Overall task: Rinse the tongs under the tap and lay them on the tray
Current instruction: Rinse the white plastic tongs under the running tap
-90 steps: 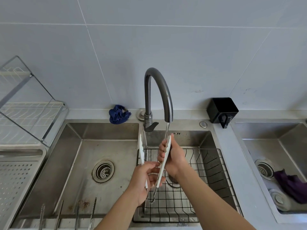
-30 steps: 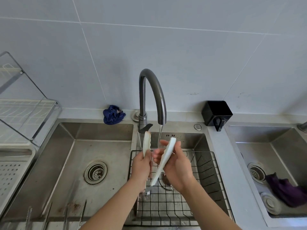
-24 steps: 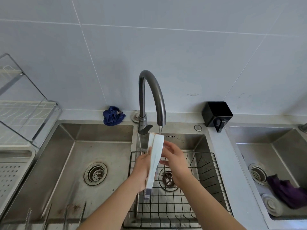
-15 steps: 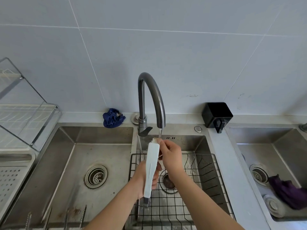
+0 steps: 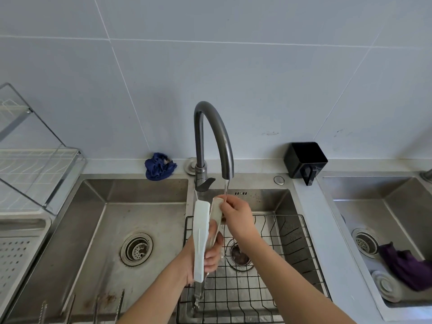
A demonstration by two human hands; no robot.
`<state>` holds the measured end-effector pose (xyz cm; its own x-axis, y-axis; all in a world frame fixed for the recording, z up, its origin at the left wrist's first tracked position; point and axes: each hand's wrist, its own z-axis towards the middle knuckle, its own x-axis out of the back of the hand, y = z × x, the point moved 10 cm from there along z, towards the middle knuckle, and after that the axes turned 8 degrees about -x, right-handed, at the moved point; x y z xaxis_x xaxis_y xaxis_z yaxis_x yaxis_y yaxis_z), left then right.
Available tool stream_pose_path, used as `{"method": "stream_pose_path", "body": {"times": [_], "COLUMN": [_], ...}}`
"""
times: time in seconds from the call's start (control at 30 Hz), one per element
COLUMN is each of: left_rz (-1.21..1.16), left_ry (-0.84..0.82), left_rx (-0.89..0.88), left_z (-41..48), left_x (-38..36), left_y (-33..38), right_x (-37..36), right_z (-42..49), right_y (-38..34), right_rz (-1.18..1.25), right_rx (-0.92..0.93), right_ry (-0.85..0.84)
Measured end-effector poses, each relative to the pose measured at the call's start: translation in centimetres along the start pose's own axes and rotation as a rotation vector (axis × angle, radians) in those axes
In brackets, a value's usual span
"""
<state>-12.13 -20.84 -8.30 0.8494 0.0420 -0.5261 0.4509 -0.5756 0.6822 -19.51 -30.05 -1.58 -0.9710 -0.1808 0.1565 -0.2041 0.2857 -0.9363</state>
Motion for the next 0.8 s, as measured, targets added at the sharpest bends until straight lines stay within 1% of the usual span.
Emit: {"method": "stream_pose_path", "body": {"times": [0.03,0.07,0.1,0.17,0.23,0.3,0.37,0.43,0.5,0.57,0.63,0.67,0.7,0.8], "left_rz": [-0.006,-0.010,-0.011,-0.017,-0.101,-0.160,-0.070,0.121,0.236,0.237,0.190,0.176,0.171,0.169], "left_ry": [-0.014,-0.036,-0.060,-0.076,-0.058,-0.055,-0.022,0.063,0.140,0.213,0.248,0.252,0.252,0.246], "left_rx": [-0.005,-0.007,-0.008,-0.025,-0.077,-0.152,-0.222,-0.248,-0.269,-0.299,-0.316,-0.323,-0.326,-0.326], "left_z": [-0.1,-0.2,-0.3,-0.3,-0.4,-0.9,-1.6,-2.1,-2.3,-2.7,-3.0,-3.1,-3.2,-3.6], "left_x": [0.1,0.0,-0.2,-0.3,0.0,0.5,1.1,1.5,1.6,1.9,2.5,2.7,2.7,2.3], "left_y": [0.1,0.2,0.3,0.7,1.4,2.2,2.9,3.3,3.7,4.0,4.0,3.9,3.8,3.4], "right_x": [-0.6,-0.8,-0.6,0.8,2.6,3.9,4.2,4.2,3.6,2.4,0.6,0.2,0.3,1.5], "right_z": [-0.2,-0.4,-0.3,0.2,0.8,0.9,0.8,0.8,0.7,0.6,0.0,-0.2,-0.1,0.3], "right_y": [0.2,0.2,0.2,-0.2,-0.3,-0.2,0.1,0.5,0.6,0.8,1.0,1.0,0.9,-0.2], "right_rz": [0.063,0.098,0.093,0.003,-0.100,-0.142,-0.161,-0.193,-0.205,-0.150,-0.046,-0.026,-0.023,-0.079], "right_rx": [-0.026,-0.034,-0.019,0.020,0.025,0.012,-0.017,-0.026,-0.020,-0.008,-0.009,-0.015,-0.009,0.011], "right_ry": [-0.082,-0.115,-0.093,0.061,0.240,0.313,0.314,0.307,0.279,0.175,0.016,-0.010,0.011,0.155]}}
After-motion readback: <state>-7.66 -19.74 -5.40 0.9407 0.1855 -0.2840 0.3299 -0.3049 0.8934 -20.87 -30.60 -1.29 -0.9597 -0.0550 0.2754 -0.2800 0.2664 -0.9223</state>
